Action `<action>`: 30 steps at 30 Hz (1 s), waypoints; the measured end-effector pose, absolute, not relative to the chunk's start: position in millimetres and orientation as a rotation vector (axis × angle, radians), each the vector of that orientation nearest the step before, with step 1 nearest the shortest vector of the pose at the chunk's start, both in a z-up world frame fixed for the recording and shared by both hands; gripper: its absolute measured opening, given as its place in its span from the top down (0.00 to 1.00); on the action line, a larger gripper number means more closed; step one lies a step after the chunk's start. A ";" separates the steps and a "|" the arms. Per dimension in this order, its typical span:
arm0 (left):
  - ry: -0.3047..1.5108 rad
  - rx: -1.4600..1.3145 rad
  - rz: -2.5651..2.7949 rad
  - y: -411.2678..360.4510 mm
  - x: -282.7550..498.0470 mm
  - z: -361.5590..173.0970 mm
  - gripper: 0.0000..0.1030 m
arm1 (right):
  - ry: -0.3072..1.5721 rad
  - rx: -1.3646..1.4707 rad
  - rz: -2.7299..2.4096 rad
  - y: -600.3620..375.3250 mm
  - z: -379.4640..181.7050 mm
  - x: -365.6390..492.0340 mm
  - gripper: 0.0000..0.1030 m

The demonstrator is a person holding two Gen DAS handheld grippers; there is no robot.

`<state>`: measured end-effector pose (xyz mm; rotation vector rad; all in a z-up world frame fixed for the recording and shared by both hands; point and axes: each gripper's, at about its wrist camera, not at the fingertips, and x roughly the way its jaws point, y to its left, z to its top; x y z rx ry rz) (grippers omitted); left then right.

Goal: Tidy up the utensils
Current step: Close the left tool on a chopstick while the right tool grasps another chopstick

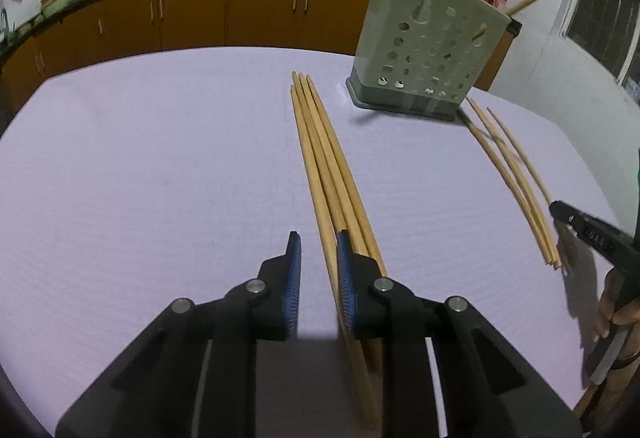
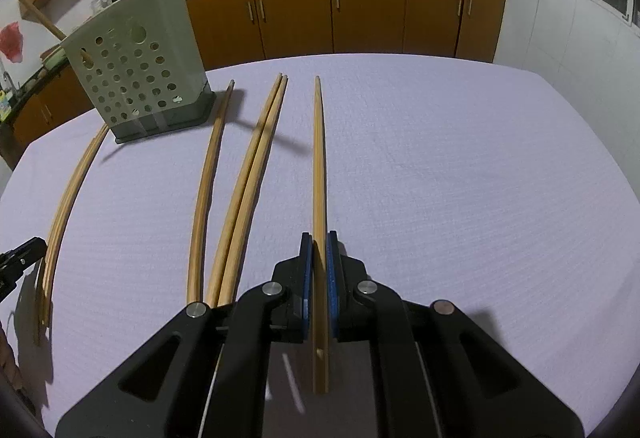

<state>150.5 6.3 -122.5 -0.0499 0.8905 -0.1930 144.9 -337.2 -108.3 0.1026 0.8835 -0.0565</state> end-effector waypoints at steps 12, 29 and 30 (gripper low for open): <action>0.890 0.028 -0.143 -5.2 150.7 -119.8 0.82 | 0.879 0.059 -0.033 -323.2 -108.8 138.9 0.92; 0.888 -0.064 -0.074 37.5 165.3 -117.6 0.91 | 0.872 0.092 -0.073 -339.5 -108.9 137.7 0.92; 0.887 -0.063 -0.074 37.5 165.3 -117.6 0.91 | 0.872 0.095 -0.072 -340.3 -108.9 137.1 0.92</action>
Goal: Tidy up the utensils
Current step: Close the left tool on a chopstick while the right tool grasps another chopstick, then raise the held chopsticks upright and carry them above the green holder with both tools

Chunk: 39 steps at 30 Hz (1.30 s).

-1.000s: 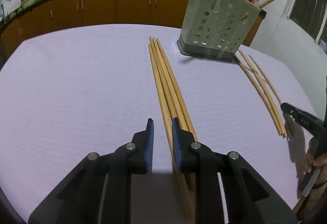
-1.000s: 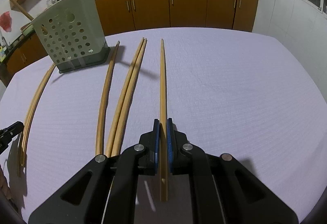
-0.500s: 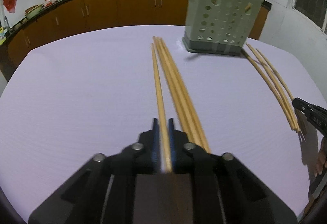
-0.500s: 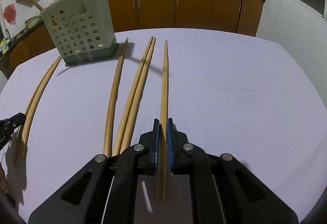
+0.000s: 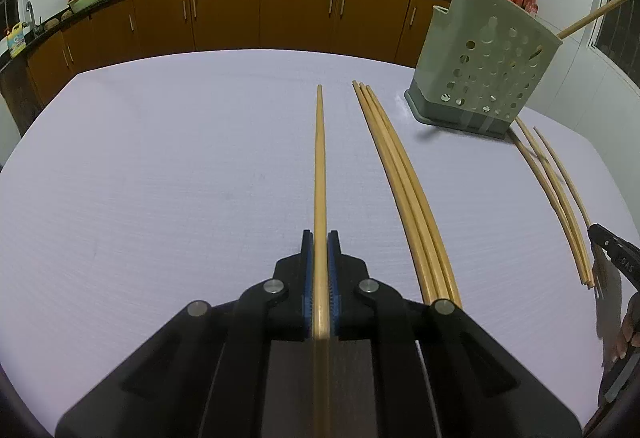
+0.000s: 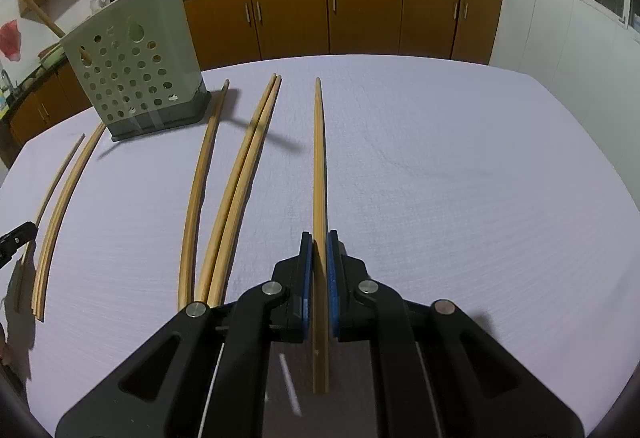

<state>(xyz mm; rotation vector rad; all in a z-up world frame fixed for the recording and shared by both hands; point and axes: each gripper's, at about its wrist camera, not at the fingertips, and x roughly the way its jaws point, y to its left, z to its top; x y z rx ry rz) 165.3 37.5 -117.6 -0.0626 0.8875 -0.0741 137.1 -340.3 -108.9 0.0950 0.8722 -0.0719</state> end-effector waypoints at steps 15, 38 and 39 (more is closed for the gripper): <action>0.887 -0.053 -0.070 34.6 167.2 -119.9 0.90 | 0.875 0.072 -0.084 -333.3 -108.8 140.2 0.92; 0.887 -0.058 -0.072 34.0 166.8 -119.1 0.90 | 0.875 0.072 -0.083 -333.2 -109.5 140.6 0.92; 0.887 -0.058 -0.072 33.9 166.9 -119.1 0.90 | 0.875 0.072 -0.083 -333.2 -109.5 140.7 0.92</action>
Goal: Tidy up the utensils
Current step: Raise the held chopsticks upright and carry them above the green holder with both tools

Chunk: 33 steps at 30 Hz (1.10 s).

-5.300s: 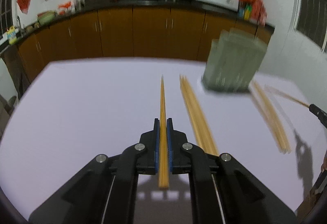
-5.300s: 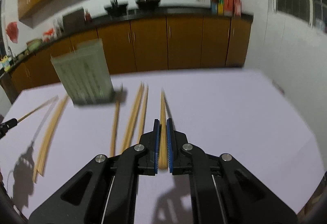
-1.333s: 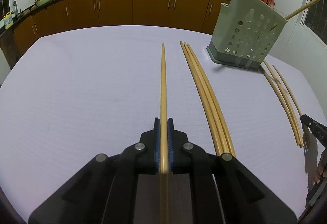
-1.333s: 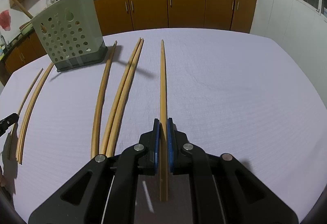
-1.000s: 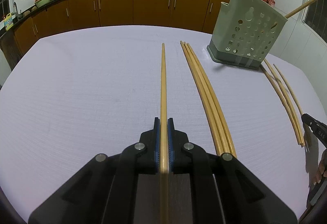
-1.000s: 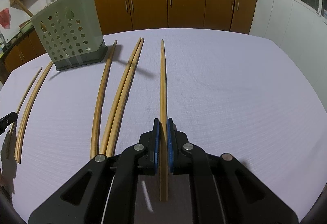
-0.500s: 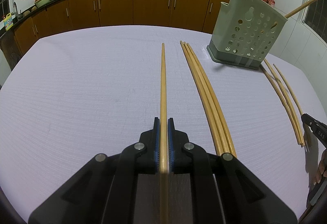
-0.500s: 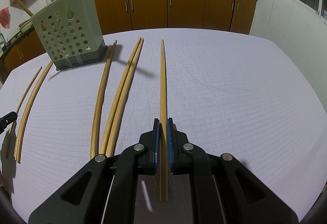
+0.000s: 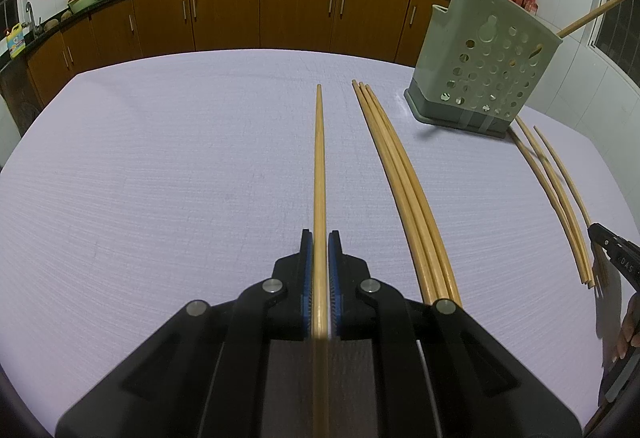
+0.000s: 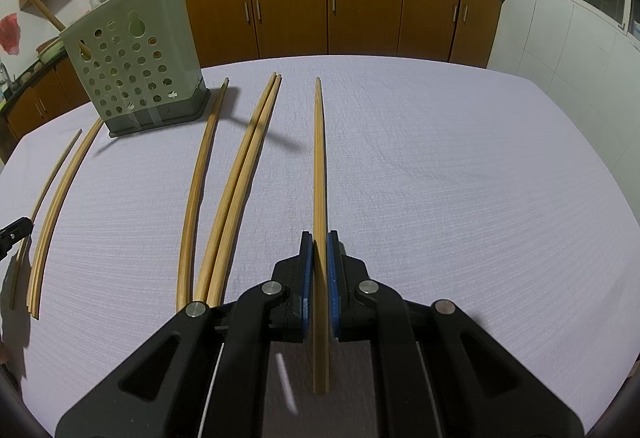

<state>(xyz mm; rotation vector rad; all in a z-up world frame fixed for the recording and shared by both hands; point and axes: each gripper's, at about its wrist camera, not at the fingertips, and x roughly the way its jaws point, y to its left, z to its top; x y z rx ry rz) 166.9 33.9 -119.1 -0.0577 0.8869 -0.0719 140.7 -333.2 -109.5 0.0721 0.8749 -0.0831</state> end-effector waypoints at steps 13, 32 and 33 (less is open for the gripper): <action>0.886 -0.036 -0.078 29.1 159.2 -117.6 0.88 | 0.875 0.080 -0.080 -334.2 -109.5 138.5 0.92; 0.656 -0.040 -0.120 42.2 139.6 -33.0 0.92 | 0.617 0.117 -0.092 -350.8 -31.1 112.1 0.92; 0.626 -0.050 -0.124 43.2 139.2 -21.1 0.92 | 0.596 0.118 -0.094 -351.5 -23.9 111.7 0.93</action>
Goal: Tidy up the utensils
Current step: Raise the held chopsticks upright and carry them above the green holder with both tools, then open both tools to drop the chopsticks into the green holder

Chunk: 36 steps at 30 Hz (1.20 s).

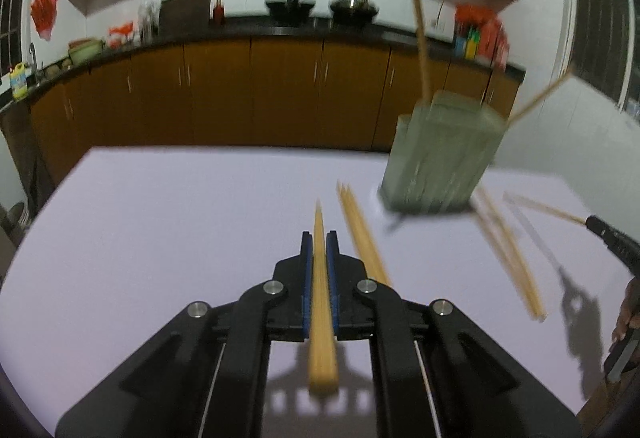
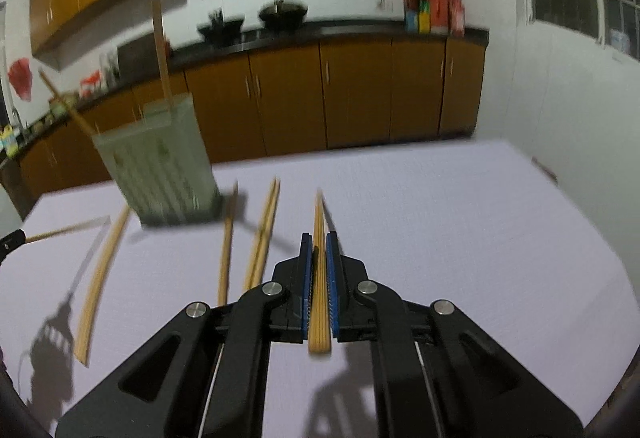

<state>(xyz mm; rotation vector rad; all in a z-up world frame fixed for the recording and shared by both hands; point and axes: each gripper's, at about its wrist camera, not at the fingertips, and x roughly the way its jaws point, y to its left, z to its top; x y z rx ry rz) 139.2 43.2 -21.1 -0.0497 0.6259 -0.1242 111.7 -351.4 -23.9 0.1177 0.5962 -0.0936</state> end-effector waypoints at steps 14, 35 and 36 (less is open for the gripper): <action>0.466 -0.081 -0.231 39.5 136.0 68.5 0.92 | 0.398 0.158 -0.024 -351.1 65.2 104.1 0.93; 0.216 -0.123 -0.285 -28.9 189.4 143.2 0.92 | 0.143 0.175 0.167 -282.7 144.0 153.0 0.93; 0.216 -0.118 -0.285 -31.4 194.1 138.9 0.92 | 0.148 0.174 0.162 -281.1 138.8 155.1 0.93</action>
